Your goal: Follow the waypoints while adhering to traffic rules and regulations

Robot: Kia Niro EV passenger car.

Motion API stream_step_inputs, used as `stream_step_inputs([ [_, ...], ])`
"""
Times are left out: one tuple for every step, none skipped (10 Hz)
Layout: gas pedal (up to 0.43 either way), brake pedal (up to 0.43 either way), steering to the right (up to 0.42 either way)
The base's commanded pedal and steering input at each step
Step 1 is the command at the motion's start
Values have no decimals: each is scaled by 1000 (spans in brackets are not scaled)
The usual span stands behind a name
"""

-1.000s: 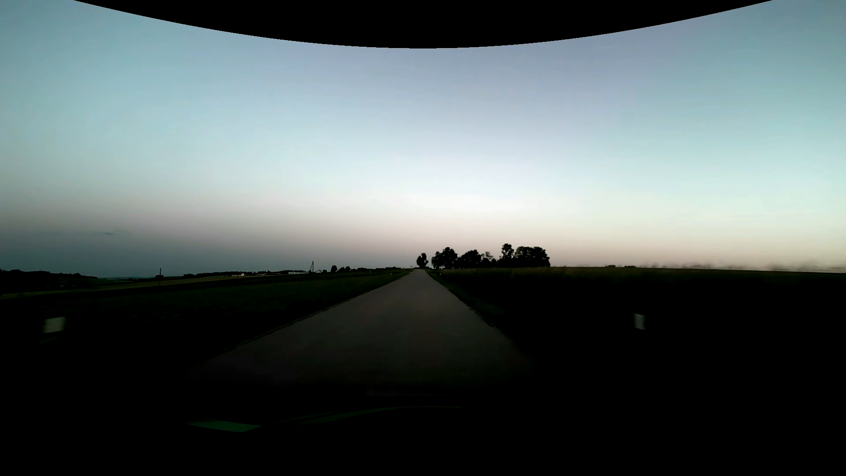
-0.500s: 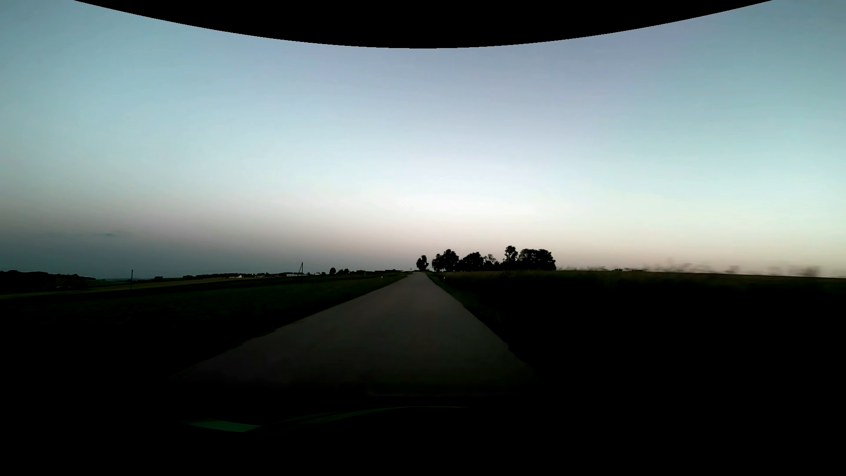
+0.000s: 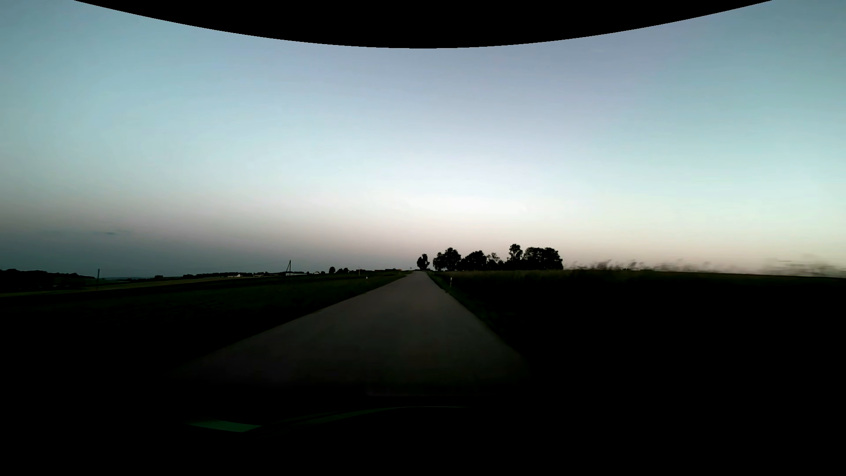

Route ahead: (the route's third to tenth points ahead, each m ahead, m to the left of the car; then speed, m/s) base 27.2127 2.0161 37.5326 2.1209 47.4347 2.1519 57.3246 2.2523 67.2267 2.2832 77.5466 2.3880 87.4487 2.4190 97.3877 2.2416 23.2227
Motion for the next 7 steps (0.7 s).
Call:
stream_step_inputs([
  [197,0,0],
  [197,0,-1],
  [197,0,-1],
  [197,0,-1],
  [197,0,-1],
  [197,0,-1],
  [197,0,-1],
])
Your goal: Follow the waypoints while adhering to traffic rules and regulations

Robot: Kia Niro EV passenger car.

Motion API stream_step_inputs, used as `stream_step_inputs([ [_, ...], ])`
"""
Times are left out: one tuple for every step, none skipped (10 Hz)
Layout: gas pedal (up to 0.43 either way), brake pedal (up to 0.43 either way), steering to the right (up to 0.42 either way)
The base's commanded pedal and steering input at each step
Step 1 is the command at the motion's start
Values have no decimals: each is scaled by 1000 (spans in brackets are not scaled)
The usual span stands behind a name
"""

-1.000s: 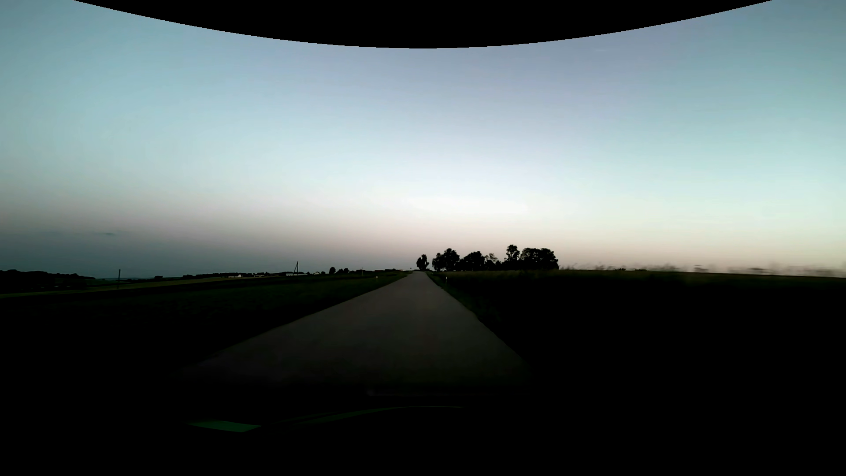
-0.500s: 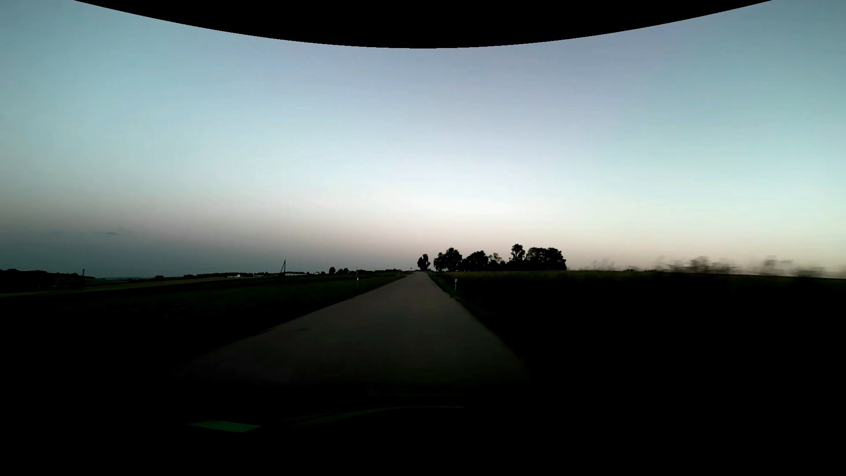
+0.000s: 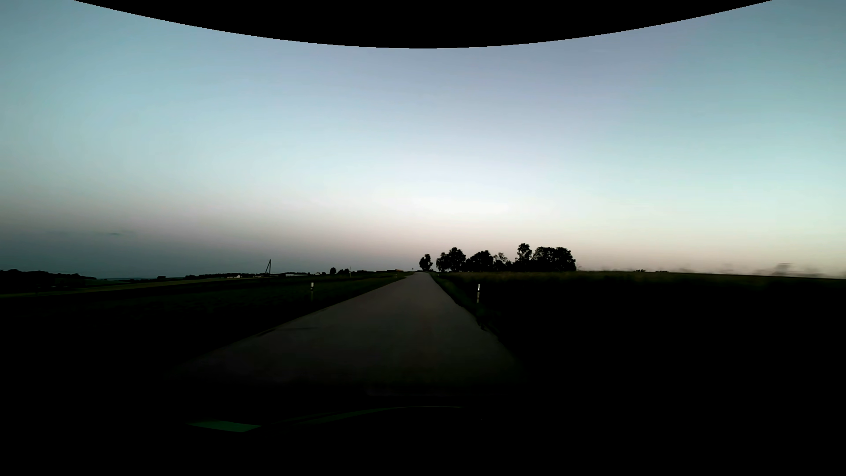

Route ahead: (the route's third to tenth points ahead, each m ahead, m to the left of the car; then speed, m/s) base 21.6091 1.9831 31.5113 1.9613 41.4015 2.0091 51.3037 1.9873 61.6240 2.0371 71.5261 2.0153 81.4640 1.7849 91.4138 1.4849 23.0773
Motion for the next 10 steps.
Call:
stream_step_inputs([
  [197,0,0],
  [197,0,0],
  [197,0,-1],
  [197,0,-1],
  [197,0,-1],
  [197,0,0],
  [197,0,-1],
  [197,0,0],
  [197,0,0],
  [197,0,0],
])
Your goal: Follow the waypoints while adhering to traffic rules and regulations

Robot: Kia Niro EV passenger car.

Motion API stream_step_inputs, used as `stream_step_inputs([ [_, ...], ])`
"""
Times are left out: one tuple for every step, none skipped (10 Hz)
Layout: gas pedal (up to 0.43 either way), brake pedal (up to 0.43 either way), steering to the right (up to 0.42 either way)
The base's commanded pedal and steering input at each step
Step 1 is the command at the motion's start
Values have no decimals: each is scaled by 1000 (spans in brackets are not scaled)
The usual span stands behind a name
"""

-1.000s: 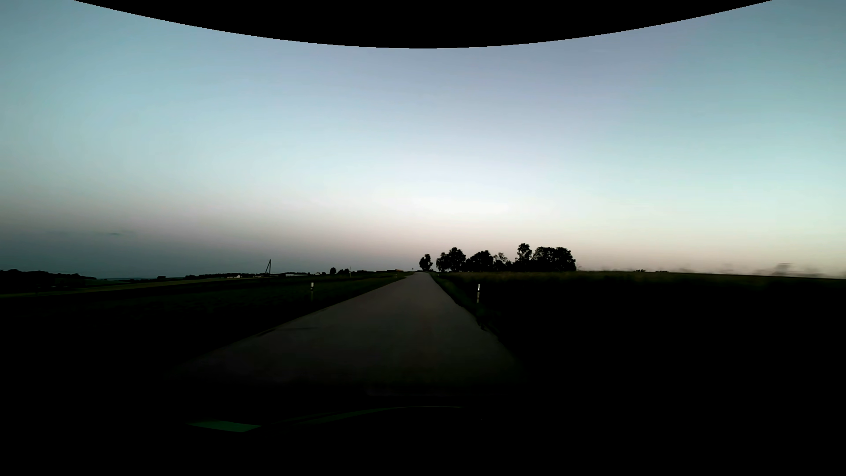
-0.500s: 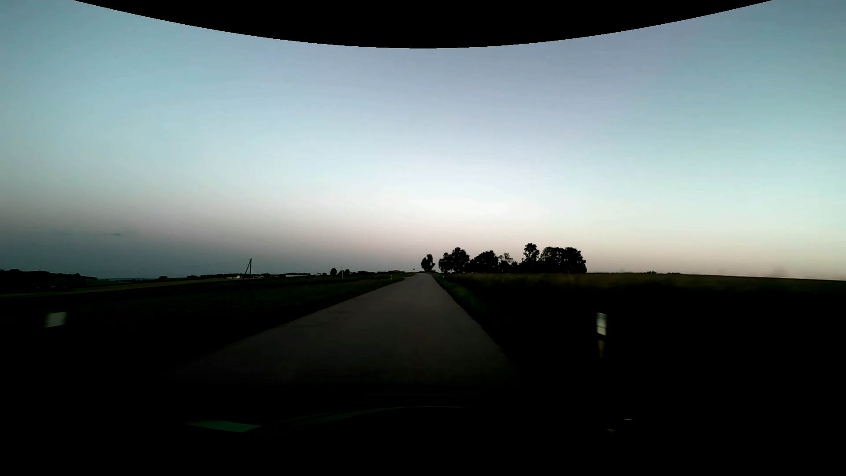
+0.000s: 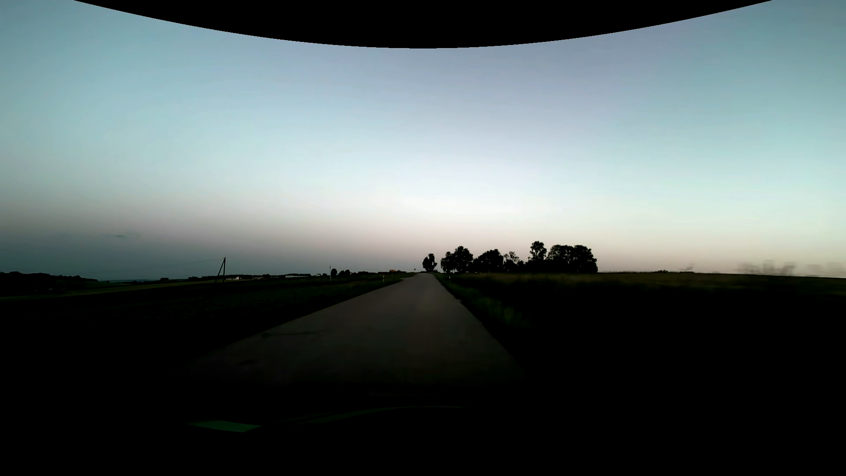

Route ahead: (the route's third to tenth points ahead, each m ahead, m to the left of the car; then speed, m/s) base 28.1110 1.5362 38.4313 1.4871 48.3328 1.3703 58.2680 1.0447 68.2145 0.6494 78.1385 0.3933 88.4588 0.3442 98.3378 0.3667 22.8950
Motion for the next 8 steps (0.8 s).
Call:
stream_step_inputs([
  [197,0,0],
  [197,0,1],
  [197,0,1],
  [197,0,2],
  [197,0,3],
  [197,0,3],
  [197,0,3],
  [197,0,3],
])
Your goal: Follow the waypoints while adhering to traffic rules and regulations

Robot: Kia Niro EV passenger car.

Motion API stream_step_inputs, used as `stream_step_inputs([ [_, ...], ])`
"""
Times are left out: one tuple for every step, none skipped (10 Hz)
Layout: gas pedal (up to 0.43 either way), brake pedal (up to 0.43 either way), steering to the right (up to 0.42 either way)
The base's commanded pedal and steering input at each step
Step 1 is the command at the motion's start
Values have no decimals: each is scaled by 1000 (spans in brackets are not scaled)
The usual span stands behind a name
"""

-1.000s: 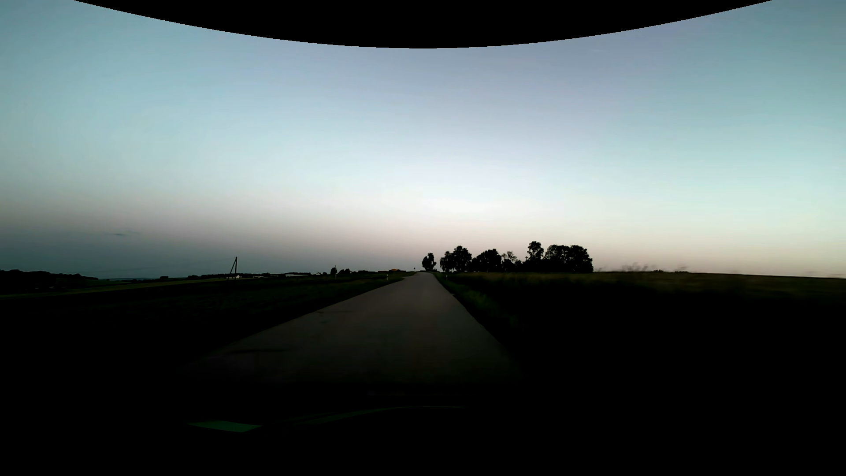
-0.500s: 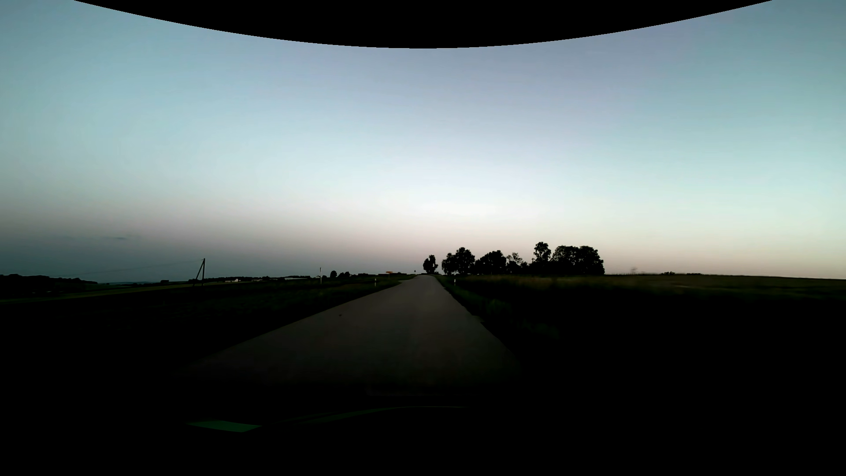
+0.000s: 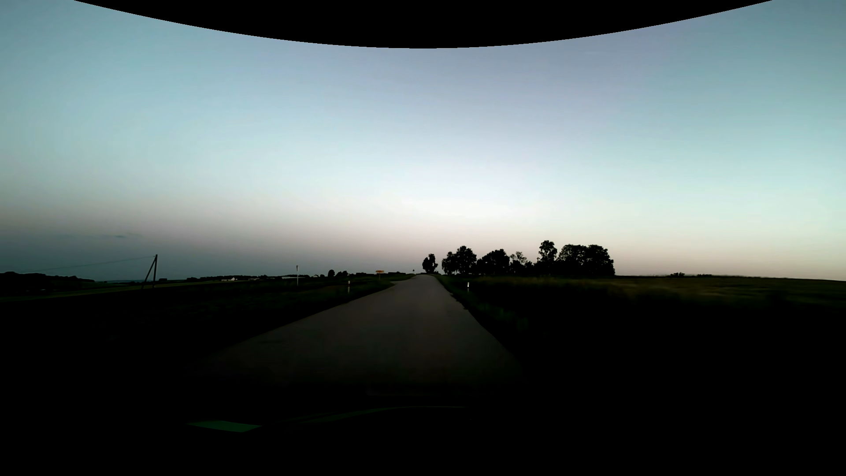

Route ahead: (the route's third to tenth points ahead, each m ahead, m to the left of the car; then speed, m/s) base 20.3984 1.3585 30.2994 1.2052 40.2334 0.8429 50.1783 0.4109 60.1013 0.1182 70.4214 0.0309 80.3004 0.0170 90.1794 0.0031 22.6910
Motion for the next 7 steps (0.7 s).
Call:
stream_step_inputs([
  [197,0,3],
  [197,0,3],
  [197,0,3],
  [197,0,3],
  [197,0,3],
  [197,0,3],
  [197,0,3],
])
